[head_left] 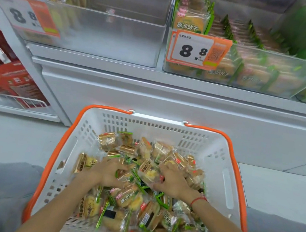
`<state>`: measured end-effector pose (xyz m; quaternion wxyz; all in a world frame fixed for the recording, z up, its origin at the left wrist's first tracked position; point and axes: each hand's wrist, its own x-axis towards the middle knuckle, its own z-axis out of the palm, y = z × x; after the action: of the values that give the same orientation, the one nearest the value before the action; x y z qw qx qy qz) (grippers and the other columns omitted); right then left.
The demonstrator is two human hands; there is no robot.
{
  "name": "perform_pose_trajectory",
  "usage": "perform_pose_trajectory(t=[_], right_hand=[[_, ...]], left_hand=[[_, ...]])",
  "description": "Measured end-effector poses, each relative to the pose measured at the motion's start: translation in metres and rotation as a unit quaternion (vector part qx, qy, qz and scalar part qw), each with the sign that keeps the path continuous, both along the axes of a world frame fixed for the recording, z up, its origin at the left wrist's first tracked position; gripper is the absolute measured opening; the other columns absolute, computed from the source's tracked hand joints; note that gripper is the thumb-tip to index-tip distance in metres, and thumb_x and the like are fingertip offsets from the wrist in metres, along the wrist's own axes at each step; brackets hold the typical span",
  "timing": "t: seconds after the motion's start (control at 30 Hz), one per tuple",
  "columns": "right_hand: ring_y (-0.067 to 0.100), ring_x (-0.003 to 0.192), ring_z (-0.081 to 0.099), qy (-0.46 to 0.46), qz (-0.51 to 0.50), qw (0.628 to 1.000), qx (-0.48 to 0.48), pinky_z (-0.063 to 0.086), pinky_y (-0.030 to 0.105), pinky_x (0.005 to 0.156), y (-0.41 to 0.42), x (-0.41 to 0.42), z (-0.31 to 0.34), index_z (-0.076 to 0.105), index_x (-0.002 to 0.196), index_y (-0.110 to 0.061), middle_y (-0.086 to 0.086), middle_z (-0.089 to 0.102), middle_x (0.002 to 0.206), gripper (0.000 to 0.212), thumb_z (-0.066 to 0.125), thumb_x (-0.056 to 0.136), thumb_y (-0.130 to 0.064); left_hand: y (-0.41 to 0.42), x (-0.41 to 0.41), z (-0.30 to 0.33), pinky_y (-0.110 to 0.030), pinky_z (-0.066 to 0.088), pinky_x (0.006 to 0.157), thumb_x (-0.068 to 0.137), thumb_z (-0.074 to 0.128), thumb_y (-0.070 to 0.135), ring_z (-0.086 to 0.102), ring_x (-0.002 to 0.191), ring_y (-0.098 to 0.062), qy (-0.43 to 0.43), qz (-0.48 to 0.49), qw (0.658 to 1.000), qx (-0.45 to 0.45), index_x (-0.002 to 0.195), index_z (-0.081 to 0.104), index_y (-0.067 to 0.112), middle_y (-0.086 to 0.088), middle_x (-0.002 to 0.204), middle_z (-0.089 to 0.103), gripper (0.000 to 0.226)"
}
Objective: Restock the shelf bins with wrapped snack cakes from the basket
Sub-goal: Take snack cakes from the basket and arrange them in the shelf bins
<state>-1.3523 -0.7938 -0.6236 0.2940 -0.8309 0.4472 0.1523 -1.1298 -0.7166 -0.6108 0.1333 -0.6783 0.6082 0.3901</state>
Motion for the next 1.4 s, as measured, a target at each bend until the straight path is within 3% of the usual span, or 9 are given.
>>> perform_pose_trajectory(t=[0.17,0.33,0.43,0.6,0.73,0.87,1.03,1.17,1.4], right_hand=[[0.018,0.113,0.042,-0.05,-0.033,0.995,0.079,0.04,0.036,0.095,-0.008,-0.004,0.016,0.04,0.131,-0.021,-0.003,0.041,0.117,0.069,0.077,0.073,-0.025],[0.01,0.118,0.037,-0.159,-0.007,0.978,0.135,0.037,0.025,0.102,-0.026,0.007,0.069,0.037,0.133,-0.028,-0.008,0.036,0.125,0.077,0.078,0.072,-0.005],[0.012,0.12,0.038,-0.203,0.037,0.973,0.105,0.039,0.024,0.102,-0.037,0.019,0.103,0.04,0.124,-0.041,-0.005,0.033,0.126,0.077,0.079,0.07,-0.004],[0.002,0.107,0.049,-0.309,0.029,0.95,0.028,0.049,0.017,0.076,-0.031,0.036,0.158,0.037,0.132,-0.05,-0.012,0.036,0.128,0.081,0.071,0.077,-0.001],[-0.012,0.112,0.044,-0.381,-0.02,0.924,-0.02,0.042,0.013,0.088,-0.02,0.05,0.187,0.017,0.141,-0.051,-0.03,0.035,0.134,0.082,0.071,0.084,-0.027],[-0.016,0.114,0.043,-0.437,-0.043,0.894,-0.085,0.042,0.009,0.087,-0.021,0.083,0.222,0.033,0.135,-0.047,-0.035,0.043,0.128,0.068,0.065,0.076,-0.057],[-0.003,0.097,0.059,-0.524,0.002,0.83,-0.189,0.048,0.017,0.074,-0.048,0.15,0.273,0.058,0.109,-0.033,-0.021,0.066,0.101,0.036,0.077,0.079,-0.026],[0.001,0.092,0.062,-0.53,0.005,0.823,-0.206,0.053,0.029,0.081,-0.078,0.199,0.307,0.057,0.111,-0.032,-0.018,0.067,0.1,0.04,0.078,0.078,-0.026],[0.018,0.096,0.061,-0.422,-0.043,0.874,-0.239,0.052,0.034,0.076,-0.154,0.264,0.326,0.045,0.116,-0.029,-0.006,0.063,0.102,0.046,0.073,0.081,-0.029]], left_hand=[[-0.013,-0.006,0.019,-0.032,0.048,0.094,0.099,0.043,0.042,0.063,0.09,-0.019,0.09,0.145,0.983,-0.075,0.105,0.067,0.02,0.001,0.097,0.064,0.033],[-0.024,-0.015,0.054,-0.022,0.037,0.098,0.097,0.042,0.048,0.044,0.129,-0.015,0.209,0.196,0.955,-0.077,0.146,0.036,0.017,0.0,0.145,0.044,0.058],[-0.025,-0.005,0.083,-0.012,0.05,0.079,0.094,0.054,0.036,0.056,0.115,-0.008,0.305,0.231,0.919,-0.095,0.139,0.044,0.024,0.001,0.136,0.052,0.048],[-0.02,0.018,0.115,-0.031,0.055,0.088,0.09,0.061,0.034,0.067,0.1,-0.013,0.375,0.289,0.865,-0.167,0.121,0.059,0.03,0.002,0.118,0.063,0.031],[-0.023,0.025,0.137,-0.028,0.057,0.081,0.089,0.063,0.02,0.069,0.094,-0.013,0.435,0.382,0.764,-0.285,0.11,0.065,0.015,-0.014,0.113,0.067,0.022],[-0.029,0.019,0.176,-0.02,0.057,0.069,0.088,0.062,0.009,0.071,0.083,-0.016,0.467,0.439,0.636,-0.43,0.106,0.063,0.004,-0.009,0.101,0.07,0.018],[-0.042,0.049,0.228,-0.012,0.049,0.071,0.087,0.06,0.04,0.063,0.084,0.005,0.311,0.437,0.556,-0.635,0.099,0.059,0.04,0.023,0.095,0.066,0.011],[-0.062,0.128,0.261,-0.037,0.047,0.087,0.092,0.055,0.038,0.056,0.105,-0.019,0.06,0.462,0.448,-0.763,0.117,0.052,0.029,0.005,0.117,0.058,0.028],[-0.101,0.237,0.277,-0.047,0.03,0.111,0.09,0.063,0.028,0.033,0.134,-0.031,-0.087,0.446,0.49,-0.744,0.144,0.03,0.007,-0.015,0.146,0.036,0.067]])
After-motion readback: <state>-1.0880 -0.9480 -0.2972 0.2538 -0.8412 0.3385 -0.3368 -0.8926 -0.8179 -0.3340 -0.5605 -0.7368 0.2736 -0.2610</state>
